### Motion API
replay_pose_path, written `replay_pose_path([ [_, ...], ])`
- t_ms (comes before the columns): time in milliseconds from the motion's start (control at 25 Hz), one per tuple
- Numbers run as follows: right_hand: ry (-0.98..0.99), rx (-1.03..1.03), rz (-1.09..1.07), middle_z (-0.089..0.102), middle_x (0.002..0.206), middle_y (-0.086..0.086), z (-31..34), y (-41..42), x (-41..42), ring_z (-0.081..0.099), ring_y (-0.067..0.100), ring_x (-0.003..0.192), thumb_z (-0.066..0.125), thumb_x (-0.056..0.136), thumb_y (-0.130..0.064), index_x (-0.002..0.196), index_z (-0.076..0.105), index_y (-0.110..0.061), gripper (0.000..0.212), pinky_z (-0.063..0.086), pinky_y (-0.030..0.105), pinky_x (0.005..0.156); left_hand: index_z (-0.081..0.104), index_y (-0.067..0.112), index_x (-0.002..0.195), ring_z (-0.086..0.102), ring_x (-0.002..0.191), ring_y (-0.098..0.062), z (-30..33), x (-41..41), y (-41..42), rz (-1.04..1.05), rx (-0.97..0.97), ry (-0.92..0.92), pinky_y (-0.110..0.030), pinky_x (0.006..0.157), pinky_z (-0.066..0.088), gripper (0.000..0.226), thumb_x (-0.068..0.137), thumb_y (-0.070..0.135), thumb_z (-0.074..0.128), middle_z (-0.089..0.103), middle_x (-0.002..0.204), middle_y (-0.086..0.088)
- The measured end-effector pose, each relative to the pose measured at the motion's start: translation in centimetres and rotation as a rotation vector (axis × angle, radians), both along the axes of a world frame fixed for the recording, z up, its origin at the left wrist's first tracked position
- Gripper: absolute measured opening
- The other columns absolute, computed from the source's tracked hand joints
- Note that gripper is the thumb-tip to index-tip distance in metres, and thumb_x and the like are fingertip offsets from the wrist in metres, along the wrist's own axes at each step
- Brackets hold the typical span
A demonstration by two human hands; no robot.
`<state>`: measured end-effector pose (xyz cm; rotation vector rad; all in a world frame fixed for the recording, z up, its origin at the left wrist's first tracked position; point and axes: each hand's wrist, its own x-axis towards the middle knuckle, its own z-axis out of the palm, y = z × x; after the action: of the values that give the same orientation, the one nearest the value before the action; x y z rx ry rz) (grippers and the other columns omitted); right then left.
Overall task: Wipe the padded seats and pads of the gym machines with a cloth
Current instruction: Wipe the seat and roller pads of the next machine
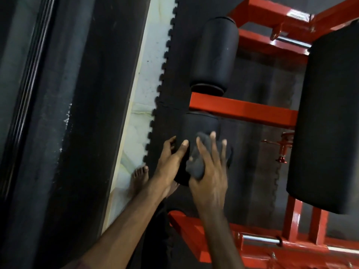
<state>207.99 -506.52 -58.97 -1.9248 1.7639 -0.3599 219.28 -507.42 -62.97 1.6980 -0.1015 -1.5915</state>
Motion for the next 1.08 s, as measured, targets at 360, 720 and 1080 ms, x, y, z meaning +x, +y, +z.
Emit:
replay_pose_path([
  [360, 0.103, -0.013, 0.096, 0.027, 0.172, 0.000, 1.2, 3.6, -0.1, 0.013, 0.033, 0.162, 0.050, 0.083, -0.033, 0.154, 0.052, -0.026, 0.072, 0.033, 0.065, 0.118, 0.065, 0.022, 0.134, 0.066, 0.129, -0.028, -0.9, 2.2, -0.6, 0.082, 0.001, 0.154, -0.047, 0.116, 0.049, 0.033, 0.103, 0.034, 0.065, 0.071, 0.133, -0.010],
  [720, 0.110, -0.043, 0.009, 0.018, 0.174, -0.010, -1.0, -5.1, 0.7, 0.007, 0.025, 0.163, 0.059, 0.089, -0.029, 0.158, 0.042, -0.036, 0.072, 0.034, 0.060, 0.121, 0.066, 0.014, 0.140, 0.067, 0.127, -0.028, -1.6, 2.1, -0.7, 0.052, -0.018, 0.368, -0.050, 0.117, 0.047, 0.057, 0.094, 0.046, 0.075, 0.071, 0.135, -0.014],
  [1080, -0.044, -0.014, -0.031, 0.025, 0.173, -0.006, -0.6, -3.0, 0.4, 0.012, 0.026, 0.162, 0.049, 0.086, -0.031, 0.156, 0.048, -0.031, 0.070, 0.037, 0.060, 0.120, 0.058, 0.052, 0.129, 0.067, 0.113, -0.006, 0.0, 0.3, 0.2, -0.084, -0.034, -0.237, -0.033, 0.101, 0.056, 0.042, 0.089, 0.067, 0.064, 0.069, 0.128, 0.006],
])
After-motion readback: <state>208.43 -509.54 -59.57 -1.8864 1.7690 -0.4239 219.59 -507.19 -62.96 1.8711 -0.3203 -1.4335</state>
